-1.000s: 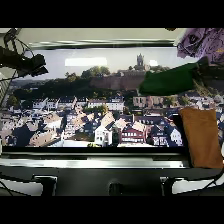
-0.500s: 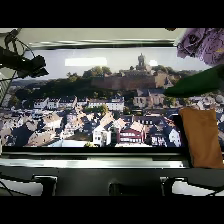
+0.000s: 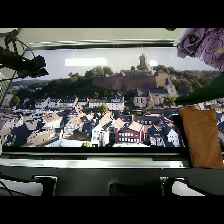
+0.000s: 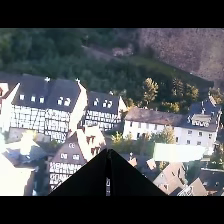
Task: Fold the clothes and pants, and hang the long-sleeved shirts on hangers.
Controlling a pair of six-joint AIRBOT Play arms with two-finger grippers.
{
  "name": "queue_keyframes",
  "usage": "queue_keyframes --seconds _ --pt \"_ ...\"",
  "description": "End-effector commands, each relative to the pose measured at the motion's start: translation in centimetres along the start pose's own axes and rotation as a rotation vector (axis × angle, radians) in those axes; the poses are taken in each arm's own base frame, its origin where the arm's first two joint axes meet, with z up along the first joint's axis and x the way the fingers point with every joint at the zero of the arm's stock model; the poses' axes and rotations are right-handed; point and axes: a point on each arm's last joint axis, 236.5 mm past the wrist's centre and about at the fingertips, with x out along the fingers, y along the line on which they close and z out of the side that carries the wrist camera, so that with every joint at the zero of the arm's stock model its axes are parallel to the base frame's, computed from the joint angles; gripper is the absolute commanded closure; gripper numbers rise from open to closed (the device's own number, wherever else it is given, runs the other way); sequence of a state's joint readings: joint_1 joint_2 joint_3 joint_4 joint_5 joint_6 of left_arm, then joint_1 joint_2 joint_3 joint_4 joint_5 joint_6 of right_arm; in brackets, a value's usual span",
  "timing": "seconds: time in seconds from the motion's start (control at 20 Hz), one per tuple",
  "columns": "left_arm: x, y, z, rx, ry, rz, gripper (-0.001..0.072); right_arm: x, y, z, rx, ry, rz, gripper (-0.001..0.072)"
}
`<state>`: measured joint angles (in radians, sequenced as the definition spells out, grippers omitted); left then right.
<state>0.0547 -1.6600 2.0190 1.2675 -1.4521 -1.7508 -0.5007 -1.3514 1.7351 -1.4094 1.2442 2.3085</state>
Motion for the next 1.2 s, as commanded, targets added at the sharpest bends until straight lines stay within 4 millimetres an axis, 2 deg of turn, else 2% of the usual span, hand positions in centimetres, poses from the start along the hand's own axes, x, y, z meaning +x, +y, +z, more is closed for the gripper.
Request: queue_keyframes --seconds 0.0,0.2,0.45,0.65,0.75,0.9,1.05,1.15 --pt "0.0 0.0 0.0 0.001 0.001 0.000 0.0688 -1.8 -1.8 -0.1 0.015 -0.014 -0.075 0.0686" --pt "0.0 0.0 0.0 0.001 0.000 0.000 0.0688 -3.0 -3.7 -1.1 0.009 0.020 -0.152 0.0685" --pt "0.0 0.0 0.0 0.001 0.001 0.000 0.0688 -4.8 -7.0 -2.6 -0.023 0.078 -0.295 0.0685" --pt "0.0 0.0 0.0 0.000 0.001 0.000 0.0688 -6.5 -12.9 -3.1 -0.149 0.125 -0.538 0.0684" --pt "0.0 0.0 0.0 0.000 0.000 0.000 0.0688 -6.4 -15.3 -4.0 -0.153 0.138 -0.608 0.0684" --pt "0.0 0.0 0.0 0.000 0.000 0.000 0.0688 -5.6 -19.1 -7.1 -0.163 0.206 -0.681 0.0684" --pt "0.0 0.0 0.0 0.000 0.000 0.000 0.0688 -5.4 -23.5 -10.4 -0.174 0.257 -0.761 0.0684" --pt "0.0 0.0 0.0 0.000 0.000 0.000 0.0688 -5.5 -25.8 -11.9 -0.187 0.265 -0.797 0.0684"
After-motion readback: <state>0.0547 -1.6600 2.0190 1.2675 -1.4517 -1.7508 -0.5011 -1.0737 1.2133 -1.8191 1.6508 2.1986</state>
